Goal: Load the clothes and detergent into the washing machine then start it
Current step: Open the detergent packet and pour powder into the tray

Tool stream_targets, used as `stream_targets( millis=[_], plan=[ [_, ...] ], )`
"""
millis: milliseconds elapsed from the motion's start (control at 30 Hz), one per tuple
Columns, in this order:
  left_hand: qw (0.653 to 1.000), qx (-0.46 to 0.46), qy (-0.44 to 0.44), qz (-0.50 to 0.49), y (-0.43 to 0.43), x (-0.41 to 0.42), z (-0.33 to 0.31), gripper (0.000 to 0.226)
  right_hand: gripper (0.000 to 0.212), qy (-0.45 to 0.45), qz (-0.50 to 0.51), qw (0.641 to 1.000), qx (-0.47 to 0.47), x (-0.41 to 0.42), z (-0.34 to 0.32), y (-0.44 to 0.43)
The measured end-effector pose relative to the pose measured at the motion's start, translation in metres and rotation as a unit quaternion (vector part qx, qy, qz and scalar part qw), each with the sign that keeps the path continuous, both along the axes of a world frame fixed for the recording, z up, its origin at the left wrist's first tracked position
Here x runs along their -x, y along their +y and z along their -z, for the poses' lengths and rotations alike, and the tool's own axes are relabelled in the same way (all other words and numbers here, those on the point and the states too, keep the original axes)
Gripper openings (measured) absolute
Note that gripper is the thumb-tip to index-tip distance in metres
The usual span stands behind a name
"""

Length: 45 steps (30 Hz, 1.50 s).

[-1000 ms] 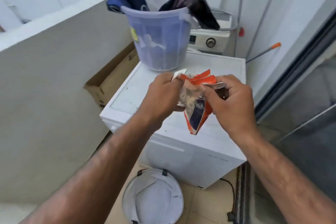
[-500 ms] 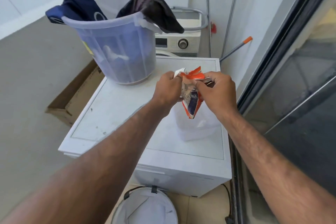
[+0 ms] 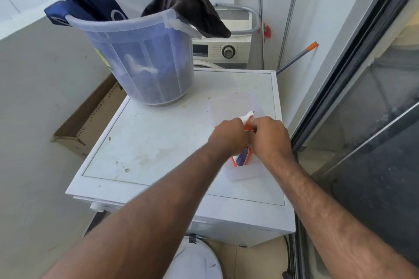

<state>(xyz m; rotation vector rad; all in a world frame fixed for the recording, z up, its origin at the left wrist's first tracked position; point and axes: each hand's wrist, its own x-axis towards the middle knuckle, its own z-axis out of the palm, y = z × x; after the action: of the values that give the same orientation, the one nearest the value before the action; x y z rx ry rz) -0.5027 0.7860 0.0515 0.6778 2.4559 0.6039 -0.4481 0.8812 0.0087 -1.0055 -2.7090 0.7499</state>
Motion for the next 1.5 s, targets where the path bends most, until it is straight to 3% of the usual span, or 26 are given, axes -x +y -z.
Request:
stream_targets(
  millis=[233, 467, 767, 1100, 1500],
  plan=[
    [0.998, -0.059, 0.0, -0.007, -0.061, -0.009, -0.017, 0.032, 0.009, -0.064, -0.022, 0.998, -0.017, -0.008, -0.016, -0.002],
    [0.997, -0.071, 0.022, -0.019, -0.149, -0.023, -0.039, 0.034, 0.031, -0.14, 0.006, 0.969, -0.202, -0.011, -0.075, -0.047],
    [0.985, 0.0, 0.101, -0.143, -0.311, -0.046, -0.054, 0.038, 0.043, -0.096, -0.247, 0.941, -0.211, 0.005, -0.108, -0.219],
    [0.936, 0.022, 0.103, -0.335, -0.547, -0.149, -0.055, 0.041, 0.042, -0.051, -0.515, 0.829, -0.21, -0.032, -0.105, -0.471],
    [0.846, -0.017, 0.068, -0.529, -0.8, -0.319, 0.018, 0.029, 0.048, -0.088, -0.711, 0.658, -0.231, -0.146, -0.053, -0.763]
  ],
)
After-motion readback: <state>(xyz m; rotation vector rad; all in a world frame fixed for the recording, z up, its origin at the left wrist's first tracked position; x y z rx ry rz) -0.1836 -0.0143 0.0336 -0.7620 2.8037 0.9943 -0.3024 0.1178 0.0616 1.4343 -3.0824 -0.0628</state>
